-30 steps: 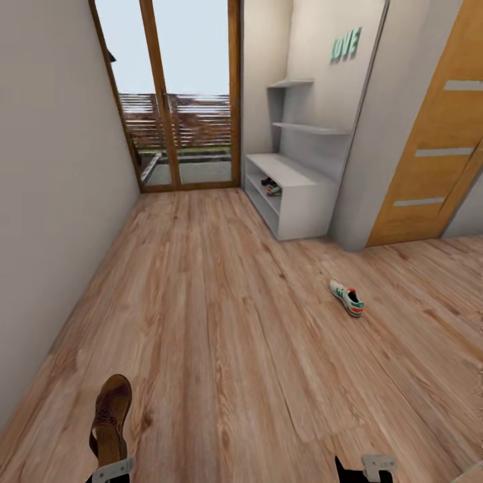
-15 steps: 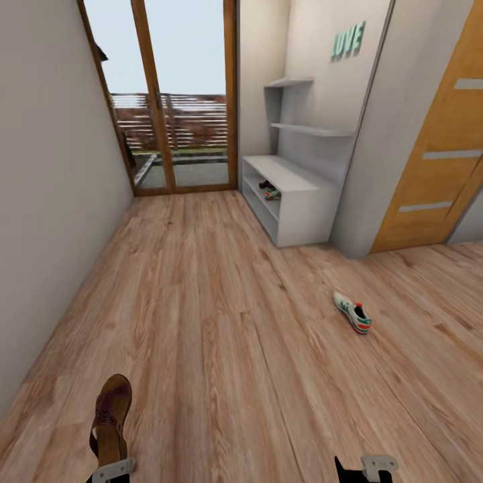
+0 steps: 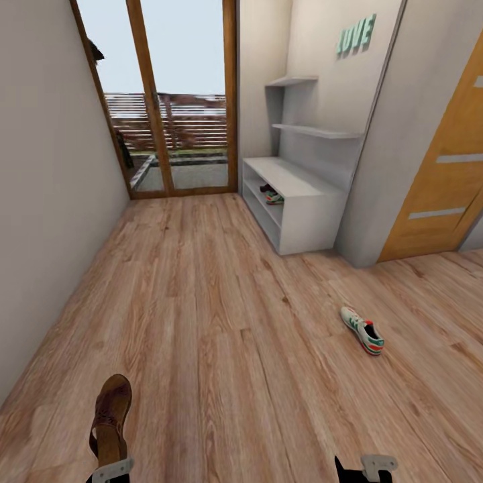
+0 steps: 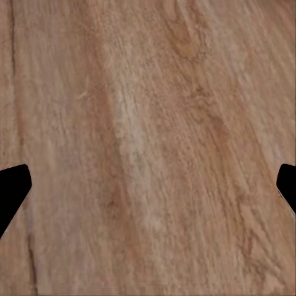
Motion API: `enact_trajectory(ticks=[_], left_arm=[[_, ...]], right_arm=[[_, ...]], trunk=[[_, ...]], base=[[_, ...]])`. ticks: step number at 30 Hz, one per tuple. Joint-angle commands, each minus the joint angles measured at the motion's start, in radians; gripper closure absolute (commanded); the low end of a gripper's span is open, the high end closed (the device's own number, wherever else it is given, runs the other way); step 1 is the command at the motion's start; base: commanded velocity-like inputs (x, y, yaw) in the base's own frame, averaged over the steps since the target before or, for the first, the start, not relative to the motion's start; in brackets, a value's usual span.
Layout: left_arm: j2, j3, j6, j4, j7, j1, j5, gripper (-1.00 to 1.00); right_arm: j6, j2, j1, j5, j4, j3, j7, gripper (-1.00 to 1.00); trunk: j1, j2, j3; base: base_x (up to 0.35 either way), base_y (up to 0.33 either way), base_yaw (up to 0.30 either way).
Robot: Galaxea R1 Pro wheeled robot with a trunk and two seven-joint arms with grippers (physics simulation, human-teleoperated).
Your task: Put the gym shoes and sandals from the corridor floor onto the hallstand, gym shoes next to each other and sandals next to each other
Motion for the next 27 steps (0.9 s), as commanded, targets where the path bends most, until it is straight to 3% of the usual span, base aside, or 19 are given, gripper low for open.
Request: enact_trajectory(ticks=[1,27], left_arm=[[0.0,0.009,-0.003,0.0,-0.003,-0.001,-0.013,1.0],[0.0,0.009,-0.003,0.0,-0.004,-0.001,-0.013,1.0]], right_arm=[[-0.003,0.0,-0.001,-0.011,0.001,0.006,0.006,-1.0],[-0.004,-0.002,-0.001,-0.011,0.002,0.006,0.006,-1.0]], trunk=[[0.0,0.0,-0.001],[0.0,0.0,-0.001]], base=[[0.339,0.0,0.0],[0.339,0.0,-0.044]])
